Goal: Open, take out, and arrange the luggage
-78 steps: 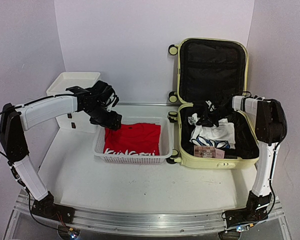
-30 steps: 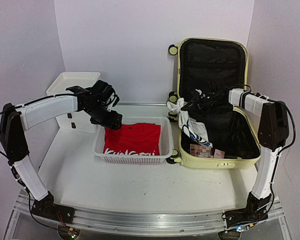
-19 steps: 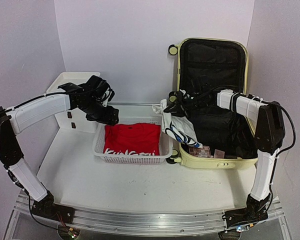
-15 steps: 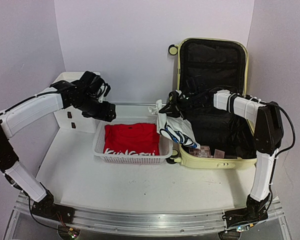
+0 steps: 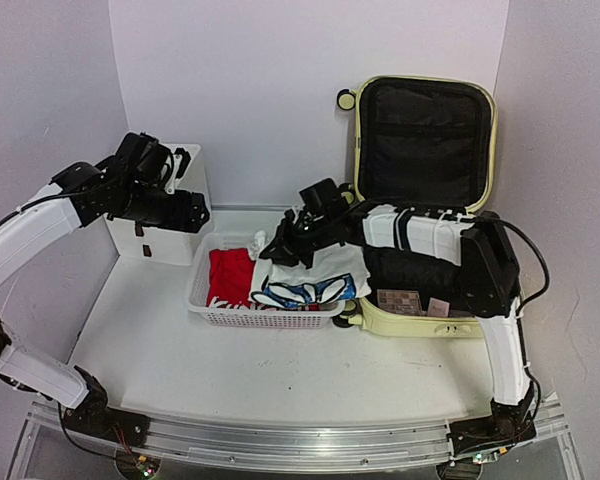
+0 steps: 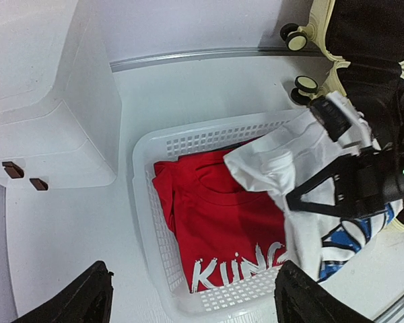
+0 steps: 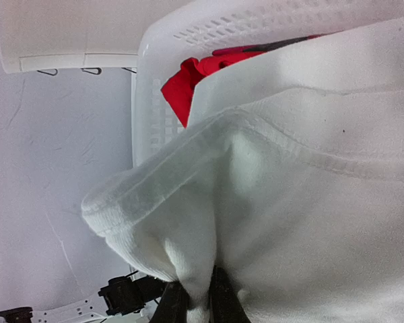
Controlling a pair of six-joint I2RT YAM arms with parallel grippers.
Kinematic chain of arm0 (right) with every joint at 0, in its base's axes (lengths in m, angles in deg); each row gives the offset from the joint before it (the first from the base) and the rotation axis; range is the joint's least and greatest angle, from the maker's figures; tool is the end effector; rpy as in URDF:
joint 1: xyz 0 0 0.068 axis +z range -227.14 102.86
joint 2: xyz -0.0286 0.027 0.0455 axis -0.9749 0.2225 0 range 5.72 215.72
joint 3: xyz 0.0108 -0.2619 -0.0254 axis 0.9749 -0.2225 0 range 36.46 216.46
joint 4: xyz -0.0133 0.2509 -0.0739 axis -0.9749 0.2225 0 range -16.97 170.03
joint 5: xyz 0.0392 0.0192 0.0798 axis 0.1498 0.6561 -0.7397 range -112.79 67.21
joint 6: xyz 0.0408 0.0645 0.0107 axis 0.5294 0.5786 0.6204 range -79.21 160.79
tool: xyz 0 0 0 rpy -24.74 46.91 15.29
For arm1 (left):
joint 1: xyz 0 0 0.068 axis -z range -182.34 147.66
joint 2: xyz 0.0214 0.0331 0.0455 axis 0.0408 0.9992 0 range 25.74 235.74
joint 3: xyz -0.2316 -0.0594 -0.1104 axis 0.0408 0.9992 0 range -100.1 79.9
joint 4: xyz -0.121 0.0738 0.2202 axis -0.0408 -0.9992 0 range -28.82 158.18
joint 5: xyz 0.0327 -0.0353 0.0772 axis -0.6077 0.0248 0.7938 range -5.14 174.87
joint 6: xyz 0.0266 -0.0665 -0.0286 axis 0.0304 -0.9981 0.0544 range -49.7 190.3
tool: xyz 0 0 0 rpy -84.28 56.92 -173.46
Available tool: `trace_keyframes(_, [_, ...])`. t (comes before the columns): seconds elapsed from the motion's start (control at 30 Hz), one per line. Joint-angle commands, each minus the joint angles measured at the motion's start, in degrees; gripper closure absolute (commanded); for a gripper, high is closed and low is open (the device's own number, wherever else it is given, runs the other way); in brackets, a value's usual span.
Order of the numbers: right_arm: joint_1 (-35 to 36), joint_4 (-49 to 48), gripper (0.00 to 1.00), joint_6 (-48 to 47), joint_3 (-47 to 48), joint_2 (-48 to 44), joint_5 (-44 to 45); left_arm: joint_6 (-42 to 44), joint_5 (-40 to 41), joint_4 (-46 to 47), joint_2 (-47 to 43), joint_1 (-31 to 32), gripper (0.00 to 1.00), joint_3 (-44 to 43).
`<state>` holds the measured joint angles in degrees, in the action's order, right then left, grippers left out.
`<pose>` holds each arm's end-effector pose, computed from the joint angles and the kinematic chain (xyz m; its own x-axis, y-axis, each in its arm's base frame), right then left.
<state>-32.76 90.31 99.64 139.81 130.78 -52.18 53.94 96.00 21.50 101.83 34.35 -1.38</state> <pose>0.3479 0.3853 0.2041 -0.9874 0.0769 -0.1380 -0.0716 0.5608 0.8249 0.2495 -0.1701 0.3505 -0.6422 0.1339 -0.7547 0.3016 0.9494 -0.0882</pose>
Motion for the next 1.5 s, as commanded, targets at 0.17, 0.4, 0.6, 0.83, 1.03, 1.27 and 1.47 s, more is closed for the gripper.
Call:
trace_keyframes(0.17, [5.54,-11.30,1.00,4.58,12.59,10.01,14.41,-0.59,-1.91,1.66,-11.28,-0.22,0.17,7.53])
trace_keyframes(0.4, [8.12,-9.29,1.00,3.24,17.80,12.97,18.50,1.56,-1.51,2.46,-17.05,-0.20,0.17,11.04])
trace_keyframes(0.6, [9.53,-7.50,1.00,-0.26,21.28,13.51,18.40,0.84,-1.89,2.90,-19.49,-0.21,0.16,13.38])
trace_keyframes(0.83, [10.63,-5.70,1.00,-2.09,18.83,14.47,16.64,0.80,-1.56,3.34,-20.99,-0.21,0.16,14.67])
trace_keyframes(1.03, [10.66,-3.64,0.84,-6.73,22.71,18.76,15.44,0.13,-1.56,3.65,-21.20,-0.21,0.16,15.82])
trace_keyframes(1.27, [10.28,12.80,0.29,-15.33,30.47,16.08,12.74,-0.67,-4.87,4.24,-17.85,-0.21,0.16,15.14])
trace_keyframes(1.47, [7.97,13.09,0.20,-21.35,14.87,0.66,10.88,0.27,-8.84,5.71,-11.06,-0.21,0.16,13.60])
